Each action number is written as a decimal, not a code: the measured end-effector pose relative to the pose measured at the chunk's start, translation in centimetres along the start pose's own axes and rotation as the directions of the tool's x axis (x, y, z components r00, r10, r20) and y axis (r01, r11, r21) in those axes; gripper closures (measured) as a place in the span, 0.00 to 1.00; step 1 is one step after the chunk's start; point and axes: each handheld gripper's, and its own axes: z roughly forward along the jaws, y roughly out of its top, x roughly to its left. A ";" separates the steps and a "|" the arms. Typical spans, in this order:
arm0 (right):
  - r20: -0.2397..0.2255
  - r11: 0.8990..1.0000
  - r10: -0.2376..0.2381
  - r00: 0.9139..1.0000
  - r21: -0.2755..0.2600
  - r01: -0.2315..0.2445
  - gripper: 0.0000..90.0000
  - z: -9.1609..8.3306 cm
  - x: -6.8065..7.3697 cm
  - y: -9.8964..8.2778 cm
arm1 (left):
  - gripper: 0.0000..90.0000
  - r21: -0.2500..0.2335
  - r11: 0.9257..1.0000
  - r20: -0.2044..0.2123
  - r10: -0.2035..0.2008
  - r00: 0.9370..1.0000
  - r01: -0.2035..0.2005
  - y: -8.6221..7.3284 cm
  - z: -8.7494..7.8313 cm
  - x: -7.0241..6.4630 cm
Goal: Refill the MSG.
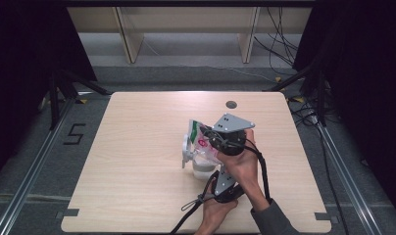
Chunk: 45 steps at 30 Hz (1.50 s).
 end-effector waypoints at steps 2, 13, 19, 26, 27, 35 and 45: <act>0.001 1.000 -0.006 1.000 -0.003 0.006 0.99 0.0 -0.1 0.0 | 0.87 0.001 1.000 0.000 -0.005 1.000 0.005 0.0 0.0 0.0; 0.000 1.000 -0.004 1.000 -0.002 0.004 0.99 0.0 0.0 0.0 | 0.87 0.001 1.000 0.000 -0.001 1.000 0.001 0.0 0.0 0.1; 0.003 1.000 -0.002 1.000 -0.004 0.002 0.99 0.0 0.0 0.0 | 0.87 0.001 1.000 0.000 0.000 1.000 0.000 0.0 0.0 0.1; 0.001 1.000 -0.008 1.000 0.000 0.008 0.99 0.1 0.0 0.0 | 0.87 0.004 1.000 -0.001 0.002 1.000 -0.002 0.0 0.1 0.1; 0.001 1.000 -0.008 1.000 0.000 0.008 0.99 0.1 0.0 0.0 | 0.87 0.004 1.000 0.000 -0.002 1.000 0.002 0.0 0.1 0.1; 0.004 1.000 -0.002 1.000 -0.005 0.002 0.99 0.1 0.0 0.0 | 0.87 0.002 1.000 0.001 -0.004 1.000 0.004 0.0 0.1 0.2; 0.003 1.000 -0.009 1.000 -0.004 0.009 0.99 0.1 0.0 0.0 | 0.87 0.000 1.000 0.000 -0.008 1.000 0.008 0.0 0.1 0.2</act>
